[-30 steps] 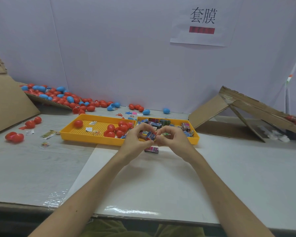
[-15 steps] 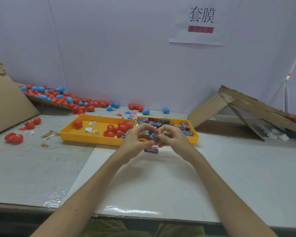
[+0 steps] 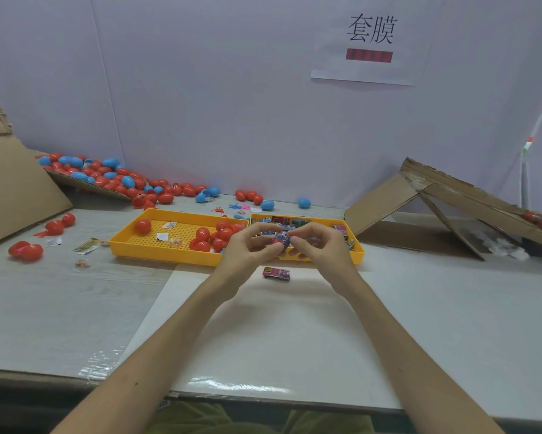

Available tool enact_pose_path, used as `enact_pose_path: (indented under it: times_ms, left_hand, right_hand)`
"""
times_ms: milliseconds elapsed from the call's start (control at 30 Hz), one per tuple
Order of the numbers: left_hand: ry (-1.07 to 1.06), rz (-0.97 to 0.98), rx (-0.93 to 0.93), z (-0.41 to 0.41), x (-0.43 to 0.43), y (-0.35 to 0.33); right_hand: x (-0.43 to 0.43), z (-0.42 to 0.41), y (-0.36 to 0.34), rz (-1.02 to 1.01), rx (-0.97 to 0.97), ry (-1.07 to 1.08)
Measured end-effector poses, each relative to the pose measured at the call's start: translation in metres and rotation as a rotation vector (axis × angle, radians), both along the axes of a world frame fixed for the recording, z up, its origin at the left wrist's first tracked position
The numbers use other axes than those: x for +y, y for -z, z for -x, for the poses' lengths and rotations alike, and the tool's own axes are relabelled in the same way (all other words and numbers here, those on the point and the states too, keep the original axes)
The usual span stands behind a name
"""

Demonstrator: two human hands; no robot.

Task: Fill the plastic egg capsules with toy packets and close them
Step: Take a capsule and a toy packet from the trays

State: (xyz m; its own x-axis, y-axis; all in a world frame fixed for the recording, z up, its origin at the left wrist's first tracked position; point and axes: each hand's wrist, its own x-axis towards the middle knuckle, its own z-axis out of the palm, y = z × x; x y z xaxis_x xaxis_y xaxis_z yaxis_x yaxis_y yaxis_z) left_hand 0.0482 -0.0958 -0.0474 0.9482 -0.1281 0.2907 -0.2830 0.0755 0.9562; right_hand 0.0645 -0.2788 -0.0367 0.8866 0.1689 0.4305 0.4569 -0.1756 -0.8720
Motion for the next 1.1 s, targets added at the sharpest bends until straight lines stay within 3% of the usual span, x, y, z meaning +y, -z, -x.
enact_pose_path:
  times_ms: [200,367,467,667,800,867,1000,1033,1100]
  left_hand:
    - [0.042,0.051,0.055,0.004,-0.007,0.002]
    - [-0.075,-0.012,0.084,0.001,-0.008,0.003]
    - [-0.184,-0.108,-0.014,-0.001,-0.009,0.005]
    - [-0.311,-0.603,-0.299,-0.005,0.002,0.011]
    - [-0.157,-0.798,-0.298,-0.001,0.000,0.016]
    - [-0.138,-0.837,-0.272,0.000,0.001,0.016]
    - [-0.129,-0.830,-0.260,0.000,0.001,0.014]
    - [-0.127,-0.832,-0.261,0.000,0.001,0.014]
    - [-0.130,-0.827,-0.259,0.000,0.001,0.015]
  right_hand:
    - [-0.002,-0.002,0.001,-0.059,0.038,-0.023]
    - [-0.001,-0.003,0.004,0.005,0.121,-0.130]
    - [-0.002,-0.005,0.003,-0.046,0.142,-0.083]
    - [-0.020,-0.018,-0.007,-0.413,0.448,-0.064]
    - [-0.031,-0.026,-0.031,-0.246,0.647,-0.119]
    - [-0.043,-0.034,-0.056,-0.211,0.612,-0.110]
    - [-0.087,-0.059,-0.100,-0.788,0.451,0.028]
    - [-0.096,-0.063,-0.104,-0.818,0.443,0.091]
    - [-0.104,-0.066,-0.096,-0.652,0.451,0.257]
